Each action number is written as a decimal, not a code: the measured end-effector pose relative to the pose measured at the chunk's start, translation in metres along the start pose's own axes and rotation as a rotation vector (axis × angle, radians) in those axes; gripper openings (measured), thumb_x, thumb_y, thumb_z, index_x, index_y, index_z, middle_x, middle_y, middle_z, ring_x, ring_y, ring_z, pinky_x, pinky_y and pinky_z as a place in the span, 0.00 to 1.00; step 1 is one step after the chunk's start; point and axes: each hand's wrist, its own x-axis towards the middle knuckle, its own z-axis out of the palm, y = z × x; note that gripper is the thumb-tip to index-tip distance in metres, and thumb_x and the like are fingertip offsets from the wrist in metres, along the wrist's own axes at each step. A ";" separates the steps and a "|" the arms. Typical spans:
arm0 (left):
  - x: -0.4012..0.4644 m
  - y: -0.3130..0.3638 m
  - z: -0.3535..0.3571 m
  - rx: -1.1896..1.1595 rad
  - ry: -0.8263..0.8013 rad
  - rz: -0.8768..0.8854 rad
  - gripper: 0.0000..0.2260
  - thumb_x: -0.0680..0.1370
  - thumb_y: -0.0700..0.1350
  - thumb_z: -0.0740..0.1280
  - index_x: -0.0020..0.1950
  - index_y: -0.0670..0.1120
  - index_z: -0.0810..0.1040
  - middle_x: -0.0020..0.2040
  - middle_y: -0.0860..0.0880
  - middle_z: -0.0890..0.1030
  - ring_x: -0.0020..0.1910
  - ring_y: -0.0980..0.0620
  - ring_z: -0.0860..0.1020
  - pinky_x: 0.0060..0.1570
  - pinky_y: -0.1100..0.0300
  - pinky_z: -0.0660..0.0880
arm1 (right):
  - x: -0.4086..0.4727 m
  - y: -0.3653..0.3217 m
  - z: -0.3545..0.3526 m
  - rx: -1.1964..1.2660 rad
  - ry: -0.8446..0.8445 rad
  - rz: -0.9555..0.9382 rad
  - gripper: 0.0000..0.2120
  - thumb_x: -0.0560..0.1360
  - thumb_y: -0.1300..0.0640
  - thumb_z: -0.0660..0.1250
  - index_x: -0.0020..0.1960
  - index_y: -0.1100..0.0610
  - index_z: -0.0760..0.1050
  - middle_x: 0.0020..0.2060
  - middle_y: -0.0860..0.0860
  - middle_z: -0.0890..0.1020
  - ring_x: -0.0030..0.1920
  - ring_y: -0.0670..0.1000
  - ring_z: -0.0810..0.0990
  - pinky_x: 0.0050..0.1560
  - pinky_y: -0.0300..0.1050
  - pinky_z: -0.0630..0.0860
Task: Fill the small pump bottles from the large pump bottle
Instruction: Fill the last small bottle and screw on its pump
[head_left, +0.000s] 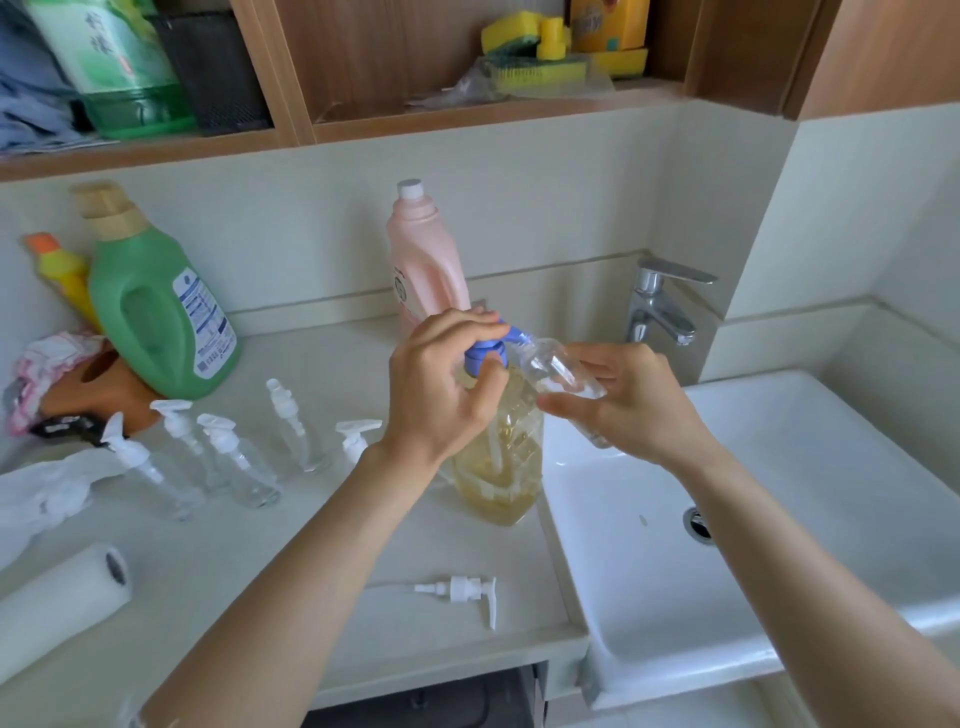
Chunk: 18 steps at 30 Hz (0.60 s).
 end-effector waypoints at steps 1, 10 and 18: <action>0.000 0.003 -0.002 -0.003 -0.013 -0.009 0.15 0.71 0.44 0.61 0.47 0.40 0.84 0.48 0.48 0.84 0.51 0.51 0.81 0.52 0.55 0.78 | -0.001 -0.001 0.000 0.003 -0.002 -0.001 0.15 0.66 0.50 0.77 0.52 0.42 0.82 0.45 0.40 0.85 0.49 0.40 0.82 0.56 0.43 0.77; 0.022 0.015 -0.015 -0.047 -0.037 -0.075 0.16 0.71 0.47 0.59 0.45 0.42 0.85 0.45 0.52 0.84 0.46 0.58 0.81 0.51 0.64 0.75 | 0.008 0.001 -0.005 0.046 -0.007 -0.018 0.28 0.61 0.42 0.77 0.60 0.49 0.80 0.49 0.43 0.85 0.52 0.42 0.82 0.57 0.50 0.79; 0.001 0.008 0.000 -0.021 0.011 -0.047 0.15 0.70 0.44 0.60 0.46 0.41 0.84 0.47 0.47 0.84 0.48 0.55 0.80 0.48 0.67 0.74 | 0.011 0.009 0.003 0.012 -0.017 -0.026 0.20 0.63 0.47 0.77 0.54 0.45 0.81 0.44 0.43 0.86 0.48 0.43 0.84 0.55 0.51 0.79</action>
